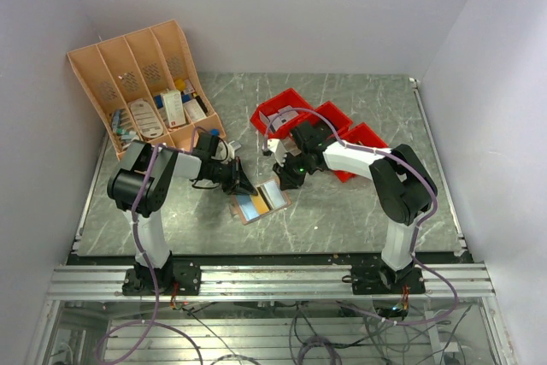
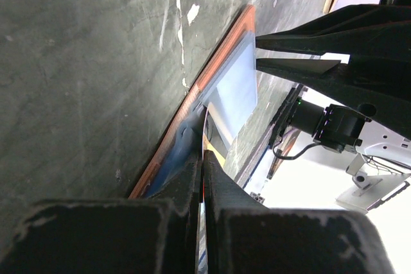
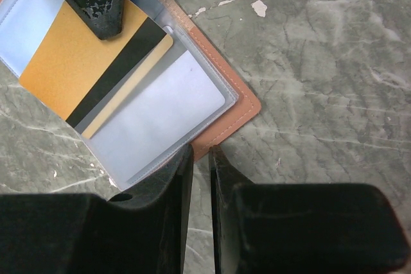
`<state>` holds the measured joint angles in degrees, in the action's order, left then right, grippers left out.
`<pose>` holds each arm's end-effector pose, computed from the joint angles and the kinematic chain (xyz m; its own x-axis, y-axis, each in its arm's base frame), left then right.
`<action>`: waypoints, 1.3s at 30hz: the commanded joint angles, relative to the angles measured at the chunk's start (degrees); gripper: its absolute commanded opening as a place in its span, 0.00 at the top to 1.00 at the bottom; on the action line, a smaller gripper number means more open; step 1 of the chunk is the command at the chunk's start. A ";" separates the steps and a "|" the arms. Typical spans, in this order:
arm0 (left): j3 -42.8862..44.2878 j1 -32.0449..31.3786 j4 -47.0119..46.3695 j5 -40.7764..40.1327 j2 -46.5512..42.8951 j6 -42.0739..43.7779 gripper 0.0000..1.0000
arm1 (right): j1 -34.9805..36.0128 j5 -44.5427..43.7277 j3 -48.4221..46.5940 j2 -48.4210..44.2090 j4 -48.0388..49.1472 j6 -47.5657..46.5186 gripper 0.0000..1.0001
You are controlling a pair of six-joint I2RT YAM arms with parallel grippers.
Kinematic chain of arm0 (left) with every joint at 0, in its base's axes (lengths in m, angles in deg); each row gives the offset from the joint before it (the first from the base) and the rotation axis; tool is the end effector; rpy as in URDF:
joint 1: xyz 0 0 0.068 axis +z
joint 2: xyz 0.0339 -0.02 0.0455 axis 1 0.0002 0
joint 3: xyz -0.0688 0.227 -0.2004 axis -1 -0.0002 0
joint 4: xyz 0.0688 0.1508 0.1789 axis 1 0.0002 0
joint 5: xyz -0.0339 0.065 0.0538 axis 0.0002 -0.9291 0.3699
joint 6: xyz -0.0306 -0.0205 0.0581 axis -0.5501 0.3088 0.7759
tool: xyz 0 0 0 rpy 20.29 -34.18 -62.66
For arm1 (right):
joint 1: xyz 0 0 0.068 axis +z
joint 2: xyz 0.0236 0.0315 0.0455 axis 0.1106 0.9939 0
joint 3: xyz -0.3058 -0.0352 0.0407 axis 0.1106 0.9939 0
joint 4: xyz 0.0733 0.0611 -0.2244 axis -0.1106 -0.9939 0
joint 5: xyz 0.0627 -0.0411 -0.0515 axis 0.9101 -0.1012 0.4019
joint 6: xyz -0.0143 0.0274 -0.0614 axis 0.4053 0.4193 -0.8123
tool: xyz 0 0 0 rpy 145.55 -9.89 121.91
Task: Put the credit cards into the card holder
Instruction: Insert the credit card into the card holder.
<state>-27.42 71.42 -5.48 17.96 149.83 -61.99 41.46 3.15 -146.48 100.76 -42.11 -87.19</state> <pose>0.2981 -0.1458 0.1351 -0.9989 -0.0419 -0.0216 -0.0046 0.5419 -0.8404 0.2935 0.2410 0.1831 -0.3443 -0.7114 -0.6126 -0.9384 0.2815 0.2005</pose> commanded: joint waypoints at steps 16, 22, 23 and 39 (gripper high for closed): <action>-4.91 -0.26 -5.26 -4.39 0.37 -4.16 0.90 | 1.13 2.62 1.24 0.50 1.42 1.63 0.83; -4.72 -0.57 -7.42 -4.57 0.68 -5.74 0.90 | 1.12 2.85 1.45 0.26 1.48 1.80 0.83; -4.55 -0.73 -7.55 -4.62 0.94 -5.84 0.90 | 1.15 2.93 1.42 0.24 1.43 1.85 0.83; -3.95 -1.74 -8.36 -5.26 3.20 -5.79 0.87 | 0.58 -4.70 1.58 -6.69 1.78 -0.75 0.65</action>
<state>-31.03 70.61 -14.81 17.98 150.38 -69.10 41.53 1.75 -145.81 99.30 -41.13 -86.23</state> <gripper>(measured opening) 0.130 0.313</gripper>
